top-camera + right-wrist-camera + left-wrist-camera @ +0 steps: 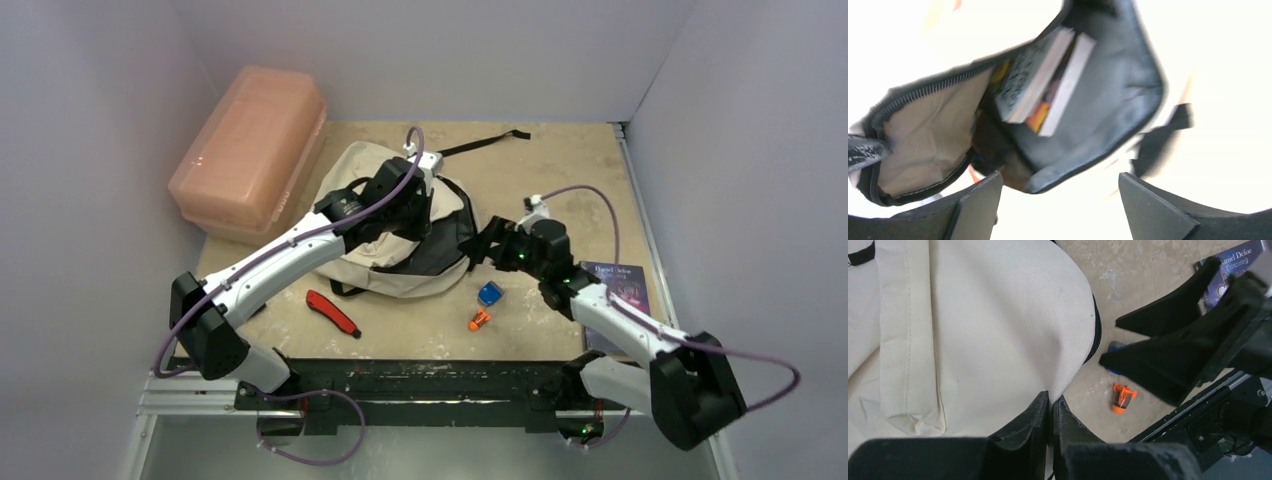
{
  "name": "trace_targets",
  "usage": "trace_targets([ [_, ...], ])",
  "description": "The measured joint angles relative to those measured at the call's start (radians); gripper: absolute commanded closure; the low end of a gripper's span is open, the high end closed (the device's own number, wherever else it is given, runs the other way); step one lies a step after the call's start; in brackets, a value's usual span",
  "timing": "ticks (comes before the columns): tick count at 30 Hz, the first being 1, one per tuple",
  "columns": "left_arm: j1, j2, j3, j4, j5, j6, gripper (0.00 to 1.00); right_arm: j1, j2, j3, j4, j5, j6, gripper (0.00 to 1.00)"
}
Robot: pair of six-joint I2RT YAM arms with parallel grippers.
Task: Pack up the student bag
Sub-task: Place the book in the student bag, then move the book to the center of the board.
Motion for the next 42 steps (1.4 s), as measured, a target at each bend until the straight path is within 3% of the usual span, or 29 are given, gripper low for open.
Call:
trace_targets([
  [4,0.0,0.024,-0.01,0.006,0.043,-0.011,0.66,-0.137,-0.187,-0.053,-0.158,0.086,-0.008,0.01],
  [7,0.0,0.048,-0.01,0.007,0.099,-0.014,0.46,-0.215,-0.235,-0.047,-0.292,0.192,-0.011,0.01],
  [11,0.0,0.055,-0.019,0.007,0.158,-0.017,0.34,-0.364,-0.213,-0.006,-0.457,0.301,-0.012,0.01],
  [22,0.0,-0.093,-0.133,0.009,0.254,-0.013,0.28,-0.908,-0.144,0.044,-0.623,0.434,0.091,0.01],
  [28,0.0,-0.145,-0.177,0.039,0.37,-0.014,0.27,-1.184,-0.179,-0.017,-0.653,0.482,0.16,0.01],
  [37,0.0,-0.172,-0.263,0.054,0.469,-0.014,0.26,-1.442,-0.252,-0.074,-0.702,0.518,0.19,0.03],
  [42,-0.001,-0.184,-0.266,0.064,0.506,-0.014,0.26,-1.518,-0.245,-0.081,-0.705,0.518,0.192,0.03],
])
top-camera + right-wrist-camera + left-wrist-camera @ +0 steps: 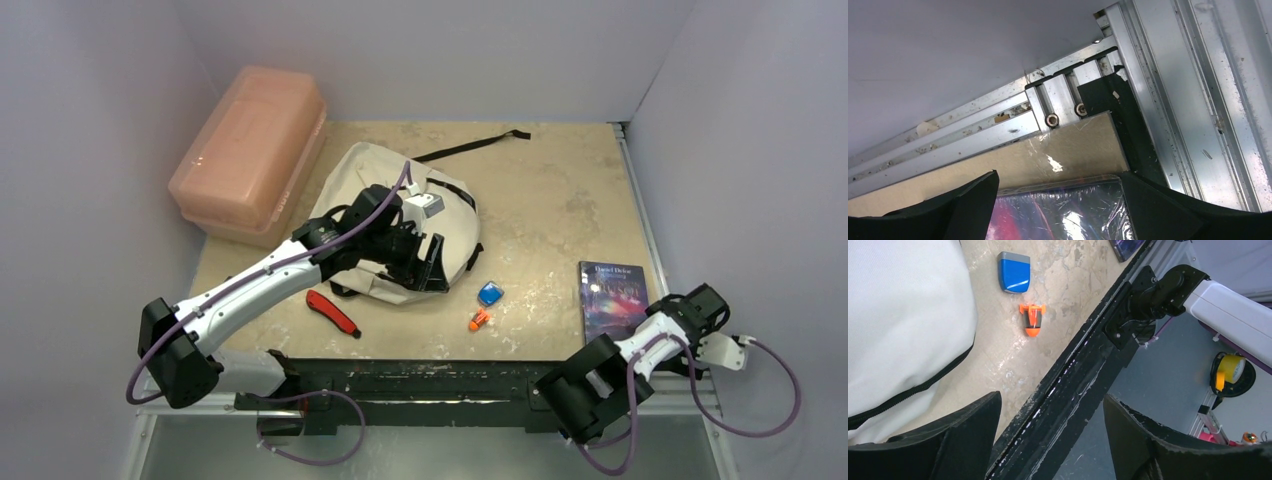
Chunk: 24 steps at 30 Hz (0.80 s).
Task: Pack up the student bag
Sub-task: Move the book to the center of the board.
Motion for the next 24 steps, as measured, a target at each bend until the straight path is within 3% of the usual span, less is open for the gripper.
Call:
trace_targets([
  [4,0.0,-0.002,-0.001,0.013,0.025,-0.001,0.26,-0.004,0.011,-0.001,-0.015,-0.01,0.0,0.01],
  [8,0.0,-0.002,-0.001,0.013,0.041,-0.001,0.26,-0.004,0.014,-0.003,-0.025,-0.049,-0.016,0.09],
  [14,0.001,0.0,-0.001,0.012,0.051,-0.002,0.26,0.019,-0.111,-0.088,0.018,-0.193,-0.073,0.07],
  [17,0.001,0.004,-0.001,0.011,0.051,-0.002,0.26,0.161,-0.097,-0.097,0.056,-0.219,-0.081,0.07],
  [24,0.01,0.029,-0.001,0.01,0.029,-0.001,0.26,0.697,0.025,-0.058,0.15,-0.261,-0.016,0.07],
])
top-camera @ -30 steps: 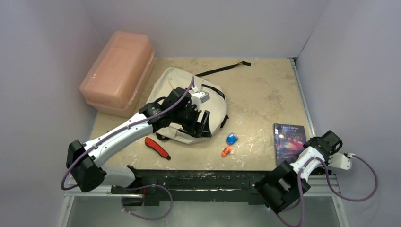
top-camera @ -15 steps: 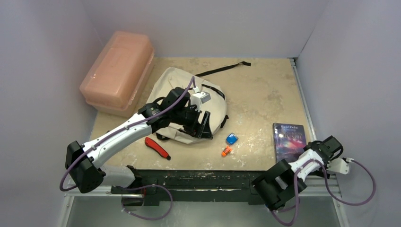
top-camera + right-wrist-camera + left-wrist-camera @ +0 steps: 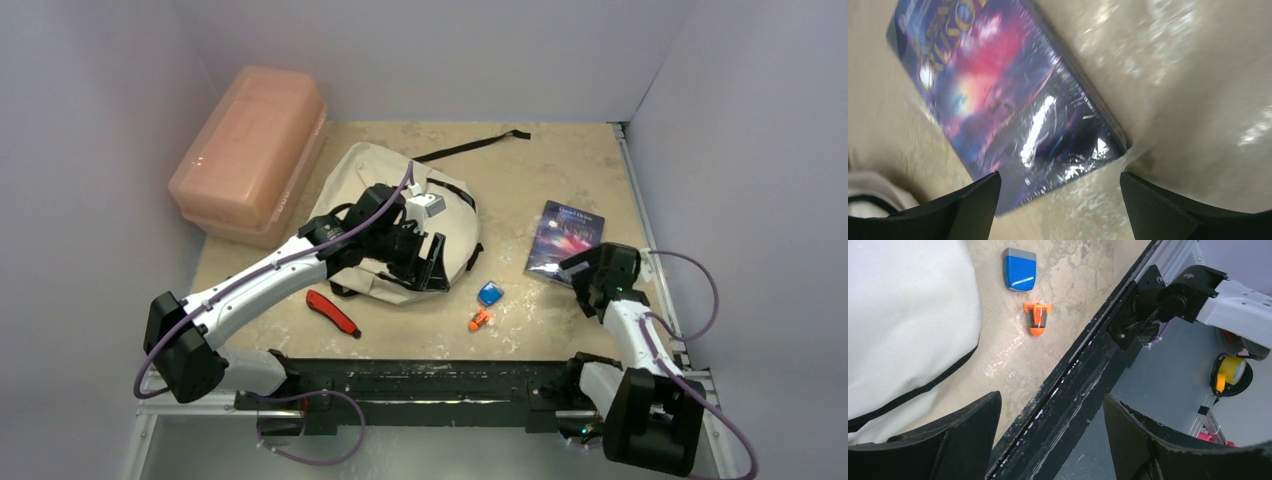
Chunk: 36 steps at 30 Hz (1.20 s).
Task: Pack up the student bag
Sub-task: Move the book to the center of the board, then pick up the book from the center of the board.
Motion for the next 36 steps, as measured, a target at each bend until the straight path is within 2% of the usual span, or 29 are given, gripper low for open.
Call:
trace_targets([
  [4,0.008,0.012,0.0,0.0,-0.034,0.002,0.25,0.198,0.039,0.024,0.011,-0.003,0.013,0.06],
  [9,0.012,0.038,0.0,0.003,-0.061,-0.001,0.25,0.242,0.101,0.127,-0.019,0.034,-0.058,0.05],
  [14,0.012,0.119,0.007,0.046,-0.037,-0.046,0.25,0.242,0.139,0.244,-0.033,0.138,-0.114,0.05],
  [19,0.005,0.207,0.062,0.08,-0.018,-0.104,0.25,0.21,0.266,0.35,-0.034,0.26,-0.133,0.06],
  [23,-0.011,0.251,0.131,0.098,-0.019,-0.122,0.25,0.121,0.357,0.381,0.035,0.228,-0.139,0.05],
  [26,-0.022,0.255,0.145,0.108,-0.02,-0.132,0.25,0.009,0.447,0.403,0.084,0.181,-0.164,0.04],
  [31,-0.029,0.257,0.148,0.106,-0.035,-0.138,0.25,-0.015,0.654,0.516,0.142,0.063,-0.276,0.23],
  [36,-0.029,0.29,0.181,0.102,-0.06,-0.138,0.26,0.018,0.682,0.483,0.231,-0.057,-0.342,0.33],
])
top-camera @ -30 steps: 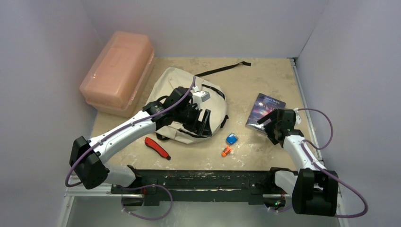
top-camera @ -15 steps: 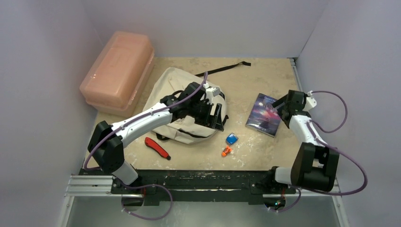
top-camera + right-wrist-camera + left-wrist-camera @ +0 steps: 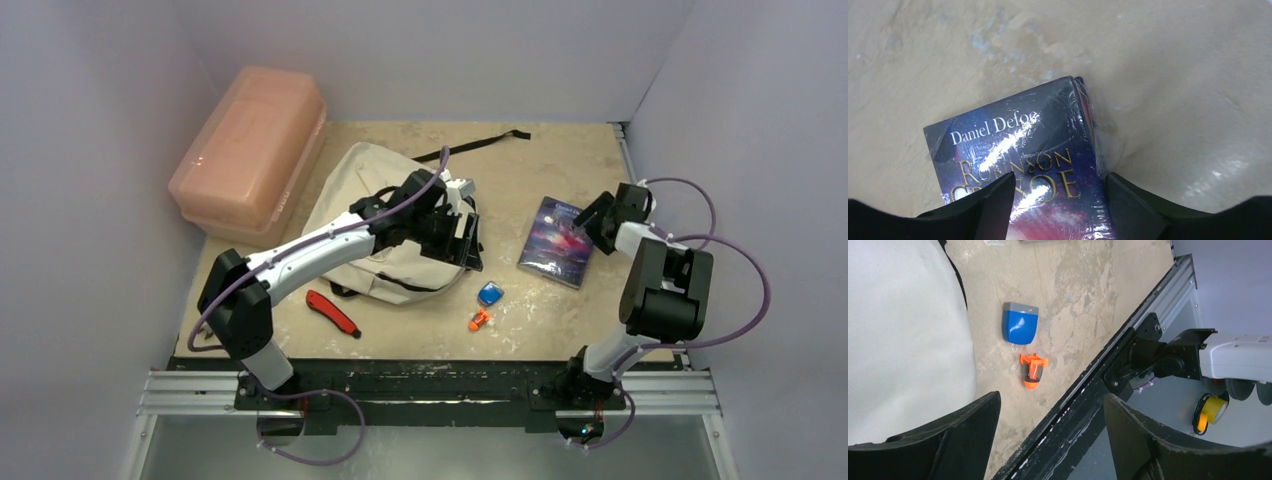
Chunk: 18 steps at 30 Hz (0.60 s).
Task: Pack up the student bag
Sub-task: Pick up the book from the center of the board.
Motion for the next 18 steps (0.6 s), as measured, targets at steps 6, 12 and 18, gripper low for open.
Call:
trace_targets([
  [6,0.0,0.112,0.13,-0.03,-0.037,0.011,0.27,0.125,0.005,-0.006,0.048,-0.055,-0.047,0.36],
  [12,0.0,0.274,0.342,-0.08,-0.068,0.054,0.3,0.172,-0.001,-0.035,0.071,-0.131,-0.058,0.39],
  [18,0.0,0.46,0.576,-0.135,-0.128,0.09,0.31,0.159,-0.05,-0.097,0.089,-0.192,-0.055,0.56],
])
